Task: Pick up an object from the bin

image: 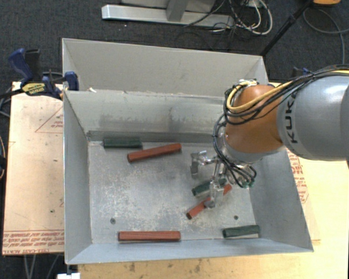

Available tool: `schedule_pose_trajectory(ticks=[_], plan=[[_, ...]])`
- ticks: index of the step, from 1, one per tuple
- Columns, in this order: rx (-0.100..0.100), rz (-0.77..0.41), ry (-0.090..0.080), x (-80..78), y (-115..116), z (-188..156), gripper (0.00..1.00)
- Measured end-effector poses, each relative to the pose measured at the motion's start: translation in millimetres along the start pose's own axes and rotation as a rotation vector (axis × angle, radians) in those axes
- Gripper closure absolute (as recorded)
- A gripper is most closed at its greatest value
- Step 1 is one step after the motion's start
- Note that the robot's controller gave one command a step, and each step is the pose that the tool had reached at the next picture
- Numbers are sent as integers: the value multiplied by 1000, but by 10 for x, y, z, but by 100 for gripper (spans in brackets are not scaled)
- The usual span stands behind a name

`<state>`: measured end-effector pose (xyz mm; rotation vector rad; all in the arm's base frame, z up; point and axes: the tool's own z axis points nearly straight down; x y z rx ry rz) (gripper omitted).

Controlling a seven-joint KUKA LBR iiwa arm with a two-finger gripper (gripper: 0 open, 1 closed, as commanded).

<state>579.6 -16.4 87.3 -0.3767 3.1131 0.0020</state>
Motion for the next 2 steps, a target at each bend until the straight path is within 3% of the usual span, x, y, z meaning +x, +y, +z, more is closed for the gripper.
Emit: schedule_pose_trajectory(ticks=[1, 2], plan=[[-1, -100, 6, 135, -157, -329, 0], [0, -106, 2, 108, -183, -381, 0]])
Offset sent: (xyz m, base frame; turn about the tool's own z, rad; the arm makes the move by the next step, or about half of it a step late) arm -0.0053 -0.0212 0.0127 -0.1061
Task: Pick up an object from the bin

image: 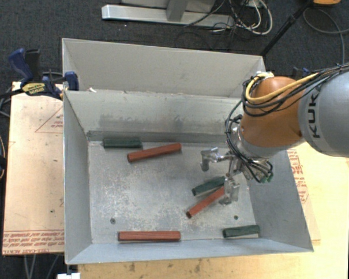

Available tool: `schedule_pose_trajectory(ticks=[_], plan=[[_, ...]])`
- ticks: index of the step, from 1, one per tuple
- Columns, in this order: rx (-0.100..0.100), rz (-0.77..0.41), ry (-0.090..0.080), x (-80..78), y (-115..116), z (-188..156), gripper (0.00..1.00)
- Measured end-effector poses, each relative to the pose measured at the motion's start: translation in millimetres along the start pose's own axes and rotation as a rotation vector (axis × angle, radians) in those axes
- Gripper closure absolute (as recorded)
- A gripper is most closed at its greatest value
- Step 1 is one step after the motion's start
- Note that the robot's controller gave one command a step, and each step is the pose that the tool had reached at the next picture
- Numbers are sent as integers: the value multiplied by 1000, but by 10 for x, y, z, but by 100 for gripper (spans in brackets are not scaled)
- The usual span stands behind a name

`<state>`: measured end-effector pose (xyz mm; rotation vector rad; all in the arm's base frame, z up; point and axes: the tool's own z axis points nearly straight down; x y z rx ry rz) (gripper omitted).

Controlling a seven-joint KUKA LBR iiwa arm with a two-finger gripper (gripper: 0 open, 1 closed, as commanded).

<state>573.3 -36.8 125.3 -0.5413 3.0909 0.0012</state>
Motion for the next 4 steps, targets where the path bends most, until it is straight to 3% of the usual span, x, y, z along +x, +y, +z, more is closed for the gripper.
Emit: schedule_pose_trajectory(ticks=[1, 2, 4], plan=[[0, -247, 1, 104, -31, 457, 0], [-1, -260, 1, 74, -44, 554, 100], [-4, -260, 6, 88, -35, 511, 100]])
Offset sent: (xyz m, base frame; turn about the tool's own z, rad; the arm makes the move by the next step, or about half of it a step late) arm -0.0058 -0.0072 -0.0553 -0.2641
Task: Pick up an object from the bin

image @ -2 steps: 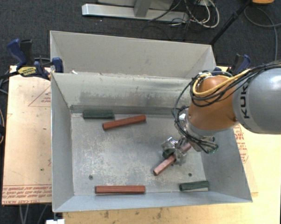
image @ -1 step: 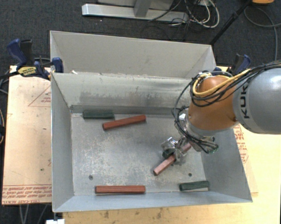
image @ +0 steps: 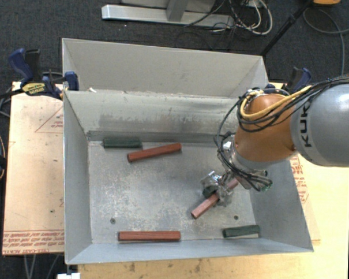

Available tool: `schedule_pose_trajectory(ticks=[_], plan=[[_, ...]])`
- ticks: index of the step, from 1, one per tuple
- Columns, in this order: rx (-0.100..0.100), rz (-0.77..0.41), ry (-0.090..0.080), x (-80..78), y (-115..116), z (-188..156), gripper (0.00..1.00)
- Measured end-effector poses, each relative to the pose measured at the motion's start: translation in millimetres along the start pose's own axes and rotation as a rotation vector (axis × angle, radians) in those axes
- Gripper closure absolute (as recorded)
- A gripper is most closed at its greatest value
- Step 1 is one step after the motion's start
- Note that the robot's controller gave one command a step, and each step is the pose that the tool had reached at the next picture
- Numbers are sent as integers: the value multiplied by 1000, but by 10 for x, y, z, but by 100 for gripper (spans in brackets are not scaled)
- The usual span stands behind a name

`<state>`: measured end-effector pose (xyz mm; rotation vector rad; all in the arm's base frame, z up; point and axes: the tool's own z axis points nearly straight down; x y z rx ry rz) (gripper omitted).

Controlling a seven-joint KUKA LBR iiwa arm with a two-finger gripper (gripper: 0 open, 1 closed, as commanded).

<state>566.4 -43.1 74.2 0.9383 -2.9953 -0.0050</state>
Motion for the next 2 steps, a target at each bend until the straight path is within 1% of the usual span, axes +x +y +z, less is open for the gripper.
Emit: schedule_pose_trajectory(ticks=[1, 2], plan=[[-4, 0, 5, 12, 15, -215, 100], [4, 1, -4, -10, -2, -419, 100]])
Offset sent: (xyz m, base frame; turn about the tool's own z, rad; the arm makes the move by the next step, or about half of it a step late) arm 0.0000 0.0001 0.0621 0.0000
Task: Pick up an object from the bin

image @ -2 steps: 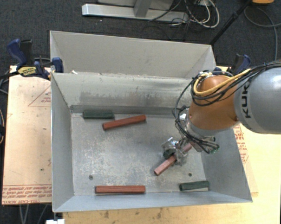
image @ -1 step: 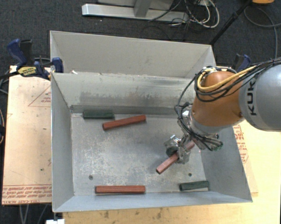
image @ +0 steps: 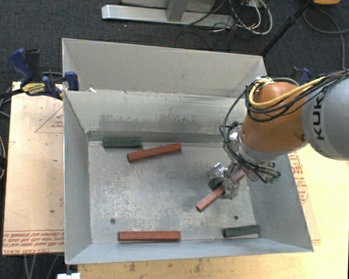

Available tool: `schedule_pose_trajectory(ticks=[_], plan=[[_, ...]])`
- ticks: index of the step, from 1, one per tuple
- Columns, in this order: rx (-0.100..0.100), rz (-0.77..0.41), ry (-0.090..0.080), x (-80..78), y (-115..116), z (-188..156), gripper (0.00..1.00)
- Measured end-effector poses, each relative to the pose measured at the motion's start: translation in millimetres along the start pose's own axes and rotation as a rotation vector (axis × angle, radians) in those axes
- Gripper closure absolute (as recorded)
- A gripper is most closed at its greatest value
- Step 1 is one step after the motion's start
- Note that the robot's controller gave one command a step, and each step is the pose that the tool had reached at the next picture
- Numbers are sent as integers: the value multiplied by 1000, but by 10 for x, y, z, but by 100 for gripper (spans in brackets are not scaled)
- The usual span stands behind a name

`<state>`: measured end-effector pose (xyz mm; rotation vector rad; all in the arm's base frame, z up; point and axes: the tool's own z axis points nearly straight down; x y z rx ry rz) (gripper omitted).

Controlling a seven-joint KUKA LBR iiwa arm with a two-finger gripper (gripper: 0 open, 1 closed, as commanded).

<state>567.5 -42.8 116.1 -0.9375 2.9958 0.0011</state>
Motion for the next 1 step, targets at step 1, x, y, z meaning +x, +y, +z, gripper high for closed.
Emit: schedule_pose_trajectory(ticks=[1], plan=[[1, 0, -2, -7, -4, -101, 100]])
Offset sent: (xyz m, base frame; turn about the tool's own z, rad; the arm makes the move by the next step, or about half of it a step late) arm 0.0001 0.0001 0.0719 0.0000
